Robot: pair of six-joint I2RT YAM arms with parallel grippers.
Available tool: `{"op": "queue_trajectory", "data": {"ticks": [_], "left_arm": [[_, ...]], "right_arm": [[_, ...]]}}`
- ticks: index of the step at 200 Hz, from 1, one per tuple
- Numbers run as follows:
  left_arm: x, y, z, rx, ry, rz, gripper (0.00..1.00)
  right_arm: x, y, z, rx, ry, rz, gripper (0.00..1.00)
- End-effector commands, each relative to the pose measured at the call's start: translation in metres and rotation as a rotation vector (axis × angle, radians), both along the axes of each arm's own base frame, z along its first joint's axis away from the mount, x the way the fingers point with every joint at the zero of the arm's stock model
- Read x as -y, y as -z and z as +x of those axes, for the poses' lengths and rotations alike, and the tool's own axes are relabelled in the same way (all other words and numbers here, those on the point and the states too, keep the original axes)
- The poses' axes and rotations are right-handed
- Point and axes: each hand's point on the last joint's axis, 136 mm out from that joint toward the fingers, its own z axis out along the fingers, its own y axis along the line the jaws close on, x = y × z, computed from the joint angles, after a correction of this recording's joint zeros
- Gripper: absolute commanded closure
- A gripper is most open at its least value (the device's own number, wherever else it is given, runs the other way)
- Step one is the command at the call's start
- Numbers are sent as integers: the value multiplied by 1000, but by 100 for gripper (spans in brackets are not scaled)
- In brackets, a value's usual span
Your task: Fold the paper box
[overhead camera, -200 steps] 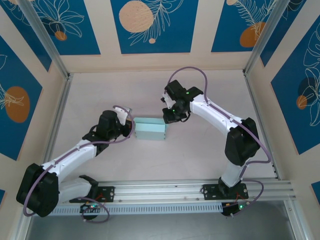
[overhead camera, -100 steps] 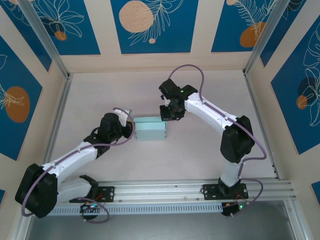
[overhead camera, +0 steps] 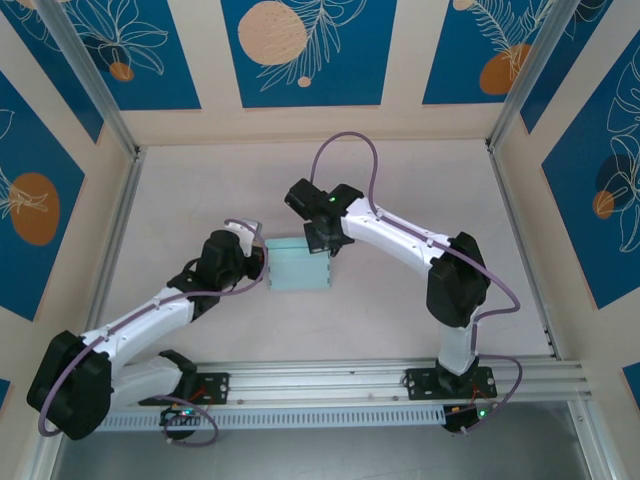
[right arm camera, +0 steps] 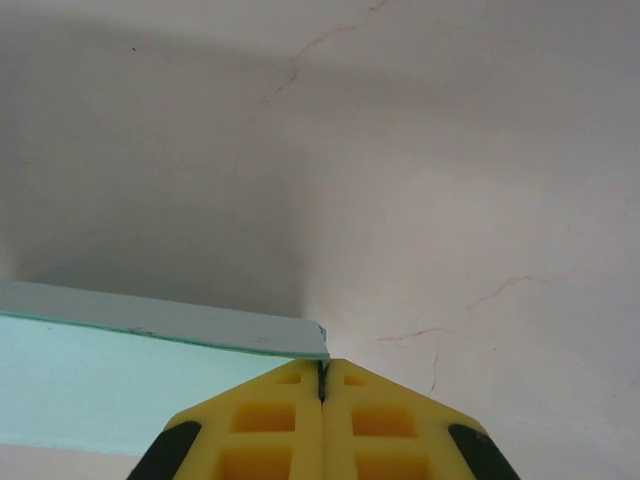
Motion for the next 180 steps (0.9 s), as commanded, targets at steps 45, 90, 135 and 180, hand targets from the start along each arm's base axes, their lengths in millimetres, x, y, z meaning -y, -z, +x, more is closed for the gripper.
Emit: {"op": "queue_trajectory", "data": {"ticks": [45, 90, 135, 180], "left_arm": [[16, -19, -3, 73, 19, -112, 100], [30, -43, 10, 190, 13, -177, 100], [48, -52, 22, 262, 13, -183, 100], [62, -37, 28, 231, 3, -148, 100]], "right_arm": [[-20, -16, -1, 117, -31, 44, 100], [-11, -30, 13, 238, -25, 34, 100], [4, -33, 25, 301, 18, 47, 100], [8, -29, 33, 272, 73, 101, 100]]}}
